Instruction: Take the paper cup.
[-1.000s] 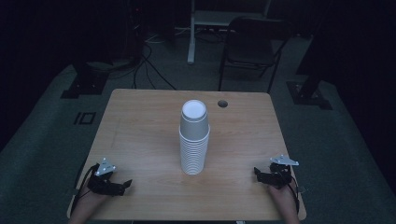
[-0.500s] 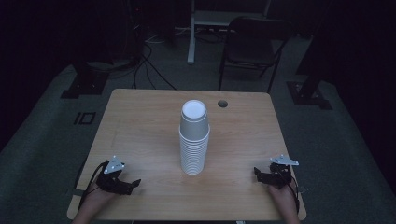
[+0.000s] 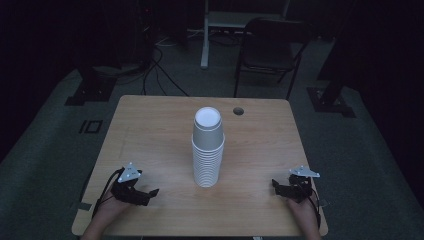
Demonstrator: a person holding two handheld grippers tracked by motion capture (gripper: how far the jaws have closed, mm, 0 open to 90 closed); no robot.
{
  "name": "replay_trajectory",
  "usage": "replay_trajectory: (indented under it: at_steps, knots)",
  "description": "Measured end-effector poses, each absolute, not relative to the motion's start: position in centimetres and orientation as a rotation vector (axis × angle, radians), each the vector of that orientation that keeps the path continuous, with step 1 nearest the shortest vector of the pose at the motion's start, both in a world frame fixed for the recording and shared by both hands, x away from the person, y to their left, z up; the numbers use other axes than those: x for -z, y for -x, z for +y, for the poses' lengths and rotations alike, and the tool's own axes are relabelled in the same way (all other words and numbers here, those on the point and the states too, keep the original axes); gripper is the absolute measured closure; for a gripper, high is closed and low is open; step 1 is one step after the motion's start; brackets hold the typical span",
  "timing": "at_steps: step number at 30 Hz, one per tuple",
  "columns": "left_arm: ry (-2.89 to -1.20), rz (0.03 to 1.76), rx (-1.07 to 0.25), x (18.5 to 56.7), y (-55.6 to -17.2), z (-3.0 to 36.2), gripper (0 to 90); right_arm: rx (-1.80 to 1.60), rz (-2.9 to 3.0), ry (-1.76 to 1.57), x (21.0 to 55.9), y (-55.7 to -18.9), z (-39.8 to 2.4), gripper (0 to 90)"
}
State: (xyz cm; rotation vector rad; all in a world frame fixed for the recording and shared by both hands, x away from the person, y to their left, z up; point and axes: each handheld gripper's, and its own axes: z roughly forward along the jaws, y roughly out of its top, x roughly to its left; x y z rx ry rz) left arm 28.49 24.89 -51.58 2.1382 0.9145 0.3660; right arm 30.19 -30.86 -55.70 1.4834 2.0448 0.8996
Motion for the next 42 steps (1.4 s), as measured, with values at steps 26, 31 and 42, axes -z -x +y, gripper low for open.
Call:
replay_trajectory:
  at_steps: [26, 31, 42]
  knots:
    - [-2.082, 0.698, -0.360, 47.3, -30.4, 18.8, 1.5, -0.900, 2.045, -1.483, 55.7, -30.2, -30.9, 11.1]
    - [-2.068, 0.666, -0.356, 46.6, -30.7, 17.9, 1.5, -0.900, 2.045, -1.483, 55.7, -30.2, -30.9, 11.0]
    - [-2.037, 0.608, -0.362, 44.9, -31.1, 16.6, 1.6, -0.900, 2.045, -1.483, 55.7, -30.2, -30.9, 11.0]
